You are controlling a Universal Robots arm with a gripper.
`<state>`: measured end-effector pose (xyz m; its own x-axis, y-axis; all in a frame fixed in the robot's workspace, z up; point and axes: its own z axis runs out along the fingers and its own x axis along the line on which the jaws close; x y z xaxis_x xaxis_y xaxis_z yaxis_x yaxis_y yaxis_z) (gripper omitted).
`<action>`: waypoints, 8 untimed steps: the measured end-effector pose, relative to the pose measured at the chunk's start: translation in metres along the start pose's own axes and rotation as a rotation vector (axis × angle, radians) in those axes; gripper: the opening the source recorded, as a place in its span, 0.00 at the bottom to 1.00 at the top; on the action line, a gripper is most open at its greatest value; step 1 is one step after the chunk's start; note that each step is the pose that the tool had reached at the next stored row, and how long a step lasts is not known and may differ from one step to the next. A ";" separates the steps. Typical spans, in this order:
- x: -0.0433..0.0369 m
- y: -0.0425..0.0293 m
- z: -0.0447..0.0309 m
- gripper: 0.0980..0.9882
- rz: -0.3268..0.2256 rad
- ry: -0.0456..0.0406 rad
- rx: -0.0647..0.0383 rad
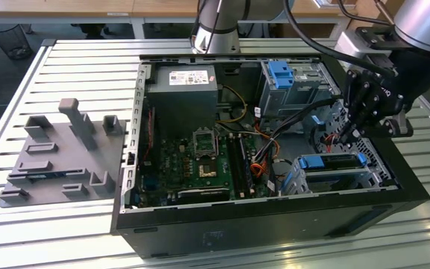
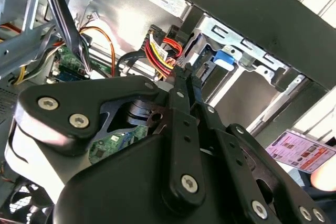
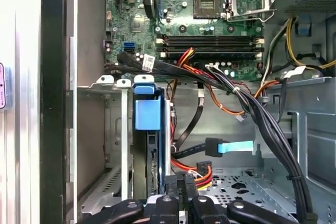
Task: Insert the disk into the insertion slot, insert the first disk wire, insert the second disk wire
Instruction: 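Insert the first disk wire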
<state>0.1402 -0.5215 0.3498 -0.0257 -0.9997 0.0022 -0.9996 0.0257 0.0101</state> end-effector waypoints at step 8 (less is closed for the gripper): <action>0.0058 0.0018 0.0060 0.07 -0.009 -0.0019 0.005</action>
<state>0.1381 -0.5273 0.3439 -0.0171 -0.9999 0.0002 -0.9998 0.0171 0.0048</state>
